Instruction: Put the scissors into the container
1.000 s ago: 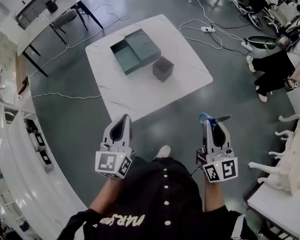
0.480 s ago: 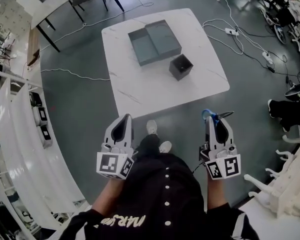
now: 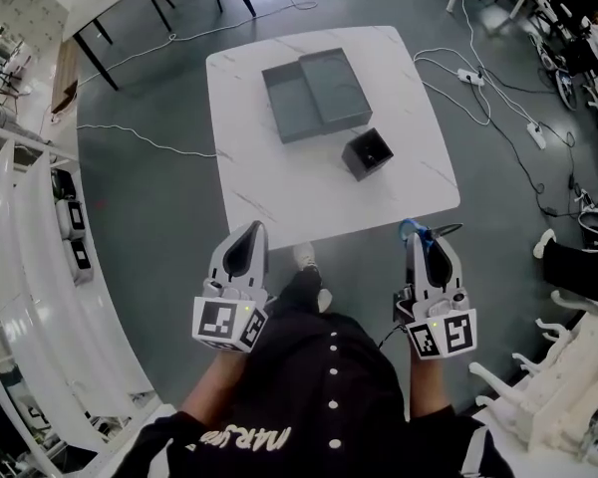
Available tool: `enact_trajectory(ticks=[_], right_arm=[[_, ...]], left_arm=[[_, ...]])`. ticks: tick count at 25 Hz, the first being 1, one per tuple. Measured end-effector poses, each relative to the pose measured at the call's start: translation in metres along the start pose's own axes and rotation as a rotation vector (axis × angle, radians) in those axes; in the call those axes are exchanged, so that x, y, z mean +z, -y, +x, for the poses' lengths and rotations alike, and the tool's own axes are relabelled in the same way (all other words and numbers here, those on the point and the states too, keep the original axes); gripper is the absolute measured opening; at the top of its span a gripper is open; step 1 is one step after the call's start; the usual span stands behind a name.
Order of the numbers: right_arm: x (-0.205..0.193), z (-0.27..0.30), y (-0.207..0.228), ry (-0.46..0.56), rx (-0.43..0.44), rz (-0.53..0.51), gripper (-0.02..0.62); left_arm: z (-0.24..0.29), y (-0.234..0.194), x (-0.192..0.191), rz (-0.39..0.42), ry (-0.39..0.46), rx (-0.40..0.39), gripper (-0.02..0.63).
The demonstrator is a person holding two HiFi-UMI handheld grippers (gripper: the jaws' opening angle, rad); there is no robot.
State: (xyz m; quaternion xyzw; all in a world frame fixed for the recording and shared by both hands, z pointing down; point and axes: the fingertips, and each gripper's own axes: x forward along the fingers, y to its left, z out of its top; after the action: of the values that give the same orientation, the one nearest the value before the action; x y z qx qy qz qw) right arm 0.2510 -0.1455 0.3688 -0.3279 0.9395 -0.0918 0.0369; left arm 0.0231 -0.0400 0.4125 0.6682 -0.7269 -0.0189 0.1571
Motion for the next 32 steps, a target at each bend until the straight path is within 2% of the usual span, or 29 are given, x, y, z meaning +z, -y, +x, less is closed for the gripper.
enact_trajectory(ticks=[7, 15, 20, 26, 32], right_arm=[[-0.003, 0.060, 0.011, -0.019, 0.048, 0.008, 0.058], [0.001, 0.128, 0.008, -0.026, 0.117, 0.003, 0.058], [0.011, 0.164, -0.005, -0.020, 0.150, -0.014, 0.058], [0.019, 0.190, -0.015, -0.023, 0.158, -0.005, 0.058], [0.012, 0.211, -0.017, -0.062, 0.183, -0.002, 0.058]], left_arm=[[0.037, -0.028, 0.010, -0.008, -0.007, 0.039, 0.026], [0.063, -0.064, 0.031, -0.022, 0.024, 0.084, 0.026], [0.073, -0.084, 0.049, -0.025, 0.046, 0.093, 0.026], [0.082, -0.088, 0.067, -0.008, 0.054, 0.049, 0.026], [0.091, -0.102, 0.069, -0.029, 0.051, 0.075, 0.026]])
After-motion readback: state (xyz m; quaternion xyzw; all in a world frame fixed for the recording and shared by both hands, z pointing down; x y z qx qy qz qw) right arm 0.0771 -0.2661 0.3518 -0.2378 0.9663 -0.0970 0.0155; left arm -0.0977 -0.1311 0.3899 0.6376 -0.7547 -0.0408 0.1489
